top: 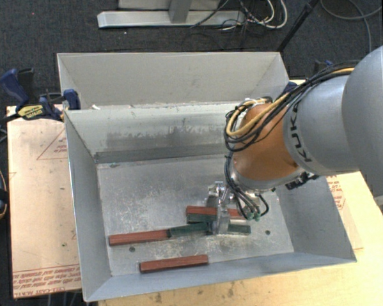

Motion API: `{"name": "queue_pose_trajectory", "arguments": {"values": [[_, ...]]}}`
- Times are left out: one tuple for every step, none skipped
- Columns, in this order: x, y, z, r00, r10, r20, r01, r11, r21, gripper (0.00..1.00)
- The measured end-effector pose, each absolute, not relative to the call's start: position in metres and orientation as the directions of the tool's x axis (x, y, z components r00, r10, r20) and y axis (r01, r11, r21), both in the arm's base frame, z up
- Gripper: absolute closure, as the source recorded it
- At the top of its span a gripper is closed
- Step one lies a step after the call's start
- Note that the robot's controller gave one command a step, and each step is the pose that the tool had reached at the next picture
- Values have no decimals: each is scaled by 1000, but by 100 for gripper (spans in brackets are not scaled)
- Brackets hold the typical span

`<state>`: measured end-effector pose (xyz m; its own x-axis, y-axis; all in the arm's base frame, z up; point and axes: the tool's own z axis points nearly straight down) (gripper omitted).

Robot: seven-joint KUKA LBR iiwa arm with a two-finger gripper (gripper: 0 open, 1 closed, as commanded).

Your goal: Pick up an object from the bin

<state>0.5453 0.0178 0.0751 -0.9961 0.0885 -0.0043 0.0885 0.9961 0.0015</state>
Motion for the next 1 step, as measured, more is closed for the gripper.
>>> {"name": "queue_pose_trajectory", "arguments": {"values": [[538,15,228,-1000,22,-5,22,1000,1,100]]}}
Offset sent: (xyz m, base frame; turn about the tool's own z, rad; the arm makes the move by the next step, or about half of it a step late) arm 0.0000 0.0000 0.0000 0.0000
